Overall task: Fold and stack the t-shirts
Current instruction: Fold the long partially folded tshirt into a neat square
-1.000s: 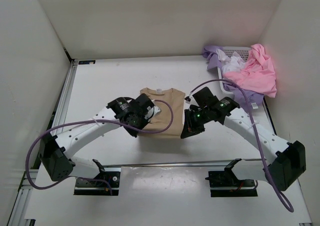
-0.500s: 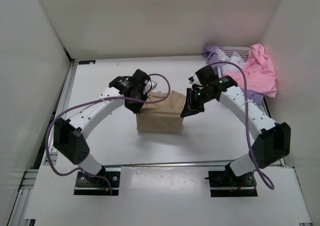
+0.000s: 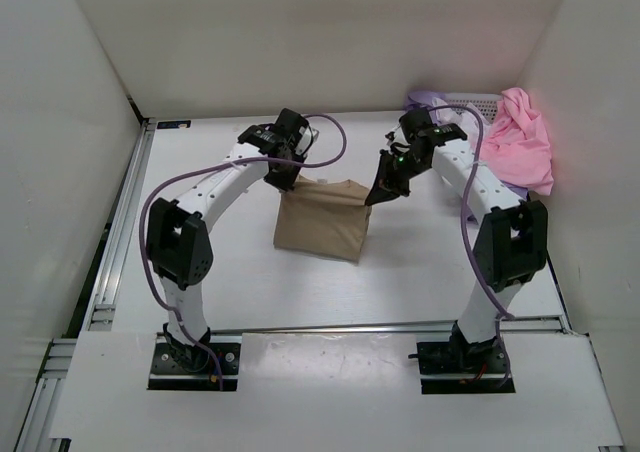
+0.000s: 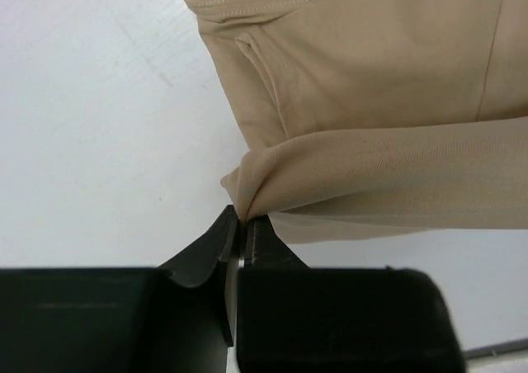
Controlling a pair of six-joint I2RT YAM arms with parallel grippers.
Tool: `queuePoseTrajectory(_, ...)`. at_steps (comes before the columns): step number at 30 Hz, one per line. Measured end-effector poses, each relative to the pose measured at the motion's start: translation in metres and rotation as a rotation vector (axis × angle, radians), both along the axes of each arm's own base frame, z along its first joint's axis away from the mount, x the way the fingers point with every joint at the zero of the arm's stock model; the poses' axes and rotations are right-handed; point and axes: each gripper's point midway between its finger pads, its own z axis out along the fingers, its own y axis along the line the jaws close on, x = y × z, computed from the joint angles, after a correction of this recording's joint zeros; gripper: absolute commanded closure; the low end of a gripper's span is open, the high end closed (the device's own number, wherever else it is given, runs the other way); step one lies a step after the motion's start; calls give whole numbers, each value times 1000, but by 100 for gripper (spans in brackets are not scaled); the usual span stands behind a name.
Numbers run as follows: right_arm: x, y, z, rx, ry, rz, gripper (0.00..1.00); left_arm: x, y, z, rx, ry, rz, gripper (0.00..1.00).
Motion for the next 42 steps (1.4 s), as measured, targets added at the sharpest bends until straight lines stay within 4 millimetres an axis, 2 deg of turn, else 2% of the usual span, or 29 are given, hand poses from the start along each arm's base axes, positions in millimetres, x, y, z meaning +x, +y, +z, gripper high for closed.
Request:
queuePoseTrajectory(6, 32, -4, -24, 1, 59, -39, 100, 25, -6, -4, 6, -39, 18, 87)
queuePoseTrajectory(13, 66, -8, -57, 0, 113, -94, 100, 55, -11, -26, 16, -45, 42, 82)
queuePoseTrajectory(16, 79, -12, -66, 3, 126, -134, 96, 72, -19, -34, 8, -60, 45, 81)
queuePoseTrajectory(17, 85, -13, -68, 3, 123, -147, 95, 77, -21, -36, 7, -66, 47, 78)
queuePoseTrajectory(18, 91, -14, -70, 2, 119, -159, 92, 83, -24, -37, 4, -76, 48, 70)
queuePoseTrajectory(19, 99, -15, -72, 1, 113, -173, 85, 90, -25, -38, 3, -89, 50, 61)
queuePoseTrajectory(21, 117, -18, -77, -7, 94, -206, 74, 104, -28, -41, 6, -117, 60, 49)
queuePoseTrajectory(22, 125, -20, -81, -14, 87, -226, 63, 113, -27, -42, 9, -136, 69, 41)
queuePoseTrajectory(23, 135, -24, -85, -21, 76, -249, 60, 121, -26, -44, 14, -153, 81, 29)
queuePoseTrajectory(27, 170, -44, -104, -60, 39, -338, 59, 166, -23, -46, 22, -252, 141, 15)
queuePoseTrajectory(28, 179, -48, -107, -69, 23, -354, 59, 176, -21, -46, 18, -274, 156, 15)
queuePoseTrajectory(30, 190, -57, -108, -80, -10, -374, 59, 183, -15, -48, 17, -287, 173, 11)
queuePoseTrajectory(33, 188, -66, -106, -114, -45, -381, 57, 173, -3, -53, 4, -244, 171, 10)
queuePoseTrajectory(36, 156, -65, -104, -155, -25, -350, 44, 149, 2, -62, -48, -147, 135, 9)
queuePoseTrajectory(39, 127, -53, -102, -170, -13, -296, 43, 130, 1, -68, -140, -37, 93, 9)
queuePoseTrajectory(42, 108, -35, -107, -171, 13, -246, 42, 119, -1, -73, -223, 47, 66, 9)
